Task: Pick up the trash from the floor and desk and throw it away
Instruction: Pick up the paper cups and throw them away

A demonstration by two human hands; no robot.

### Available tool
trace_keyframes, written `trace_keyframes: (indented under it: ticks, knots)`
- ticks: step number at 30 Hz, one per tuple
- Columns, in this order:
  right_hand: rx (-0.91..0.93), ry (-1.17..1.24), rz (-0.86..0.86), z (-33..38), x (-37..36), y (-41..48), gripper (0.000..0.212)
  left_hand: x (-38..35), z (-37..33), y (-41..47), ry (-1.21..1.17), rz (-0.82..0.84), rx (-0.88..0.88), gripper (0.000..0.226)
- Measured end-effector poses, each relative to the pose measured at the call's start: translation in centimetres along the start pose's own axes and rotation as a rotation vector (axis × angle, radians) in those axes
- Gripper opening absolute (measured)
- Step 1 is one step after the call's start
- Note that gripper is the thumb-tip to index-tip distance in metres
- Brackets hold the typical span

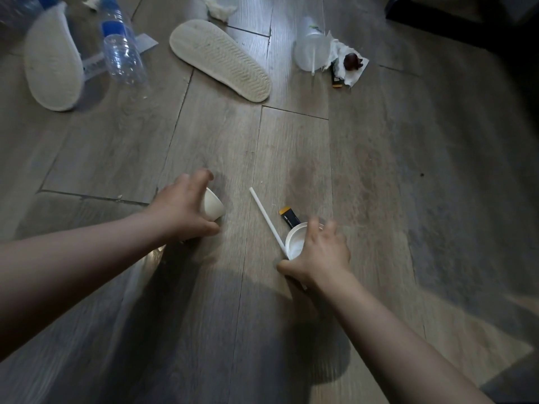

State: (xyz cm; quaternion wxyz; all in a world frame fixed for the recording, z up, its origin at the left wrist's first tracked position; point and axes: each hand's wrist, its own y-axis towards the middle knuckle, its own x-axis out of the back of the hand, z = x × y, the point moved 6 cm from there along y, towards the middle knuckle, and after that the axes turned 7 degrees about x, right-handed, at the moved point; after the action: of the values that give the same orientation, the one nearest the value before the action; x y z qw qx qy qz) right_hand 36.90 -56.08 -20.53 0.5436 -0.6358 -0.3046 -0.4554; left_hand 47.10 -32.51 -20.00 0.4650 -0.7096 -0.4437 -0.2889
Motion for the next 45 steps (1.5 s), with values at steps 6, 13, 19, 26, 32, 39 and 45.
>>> trace_keyframes:
  ticks: [6,13,19,26,32,39,45]
  knots:
    - [0.058,0.148,-0.115,-1.3,0.1,-0.8,0.091,0.1,-0.1,0.0,-0.011,0.01,-0.007,0.092]
    - [0.018,0.35,-0.184,-2.3,0.3,-1.4,0.083,0.3,-0.1,-0.1,-0.017,0.017,-0.021,0.094]
    - [0.011,0.476,-0.283,-1.8,1.4,-1.5,0.086,0.3,0.1,0.1,-0.037,0.016,-0.03,0.093]
    - [-0.071,0.582,-0.289,-3.6,2.4,-4.0,0.087,1.0,-0.1,-1.7,-0.159,0.067,-0.009,0.088]
    - [-0.201,0.643,-0.228,-2.8,5.1,-9.2,0.074,3.1,-1.4,-7.1,-0.435,0.155,0.11,0.078]
    - [-0.269,0.689,-0.133,-1.2,15.2,-17.8,0.069,10.3,-5.6,-16.5,-0.612,0.265,0.262,0.073]
    - [-0.369,0.74,-0.156,-3.1,30.1,-26.7,0.072,23.8,-16.4,-24.1,-0.571,0.286,0.155,0.071]
